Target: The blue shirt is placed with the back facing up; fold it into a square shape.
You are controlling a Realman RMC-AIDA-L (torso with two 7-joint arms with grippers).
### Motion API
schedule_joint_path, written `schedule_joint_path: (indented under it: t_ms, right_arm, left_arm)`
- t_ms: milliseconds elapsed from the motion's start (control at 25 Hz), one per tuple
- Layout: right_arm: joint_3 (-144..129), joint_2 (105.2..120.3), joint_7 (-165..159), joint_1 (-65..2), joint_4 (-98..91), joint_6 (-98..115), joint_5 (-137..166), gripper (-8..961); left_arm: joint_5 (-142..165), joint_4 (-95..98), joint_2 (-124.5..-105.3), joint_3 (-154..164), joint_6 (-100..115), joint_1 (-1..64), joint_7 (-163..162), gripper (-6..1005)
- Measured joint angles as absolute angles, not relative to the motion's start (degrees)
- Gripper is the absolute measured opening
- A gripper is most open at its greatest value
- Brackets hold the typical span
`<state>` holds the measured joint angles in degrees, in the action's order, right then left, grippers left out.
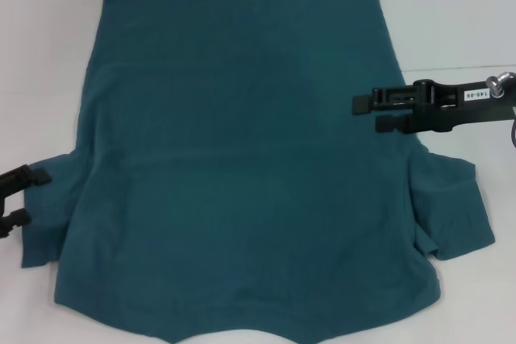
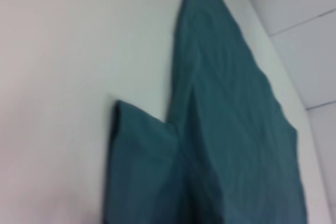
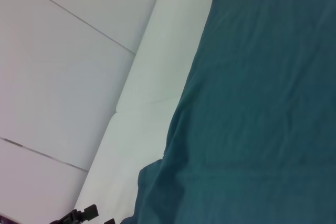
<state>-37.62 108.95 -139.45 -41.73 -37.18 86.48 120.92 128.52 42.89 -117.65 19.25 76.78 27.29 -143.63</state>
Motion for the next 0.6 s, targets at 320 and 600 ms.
schedule_joint_path:
  t_ms: [320, 600]
  right_arm:
    - [-37.6, 108.98, -139.4, -41.4, -36.9, 86.2, 121.0, 882]
    - [-37.6, 108.99, -139.4, -41.5, -36.9, 86.3, 121.0, 883]
  left_arm:
    - [130.5, 42.9, -117.62, 19.2, 72.7, 27.1, -143.3, 919]
    - [132.1, 42.5, -117.72, 19.6, 70.6, 27.1, -143.1, 920]
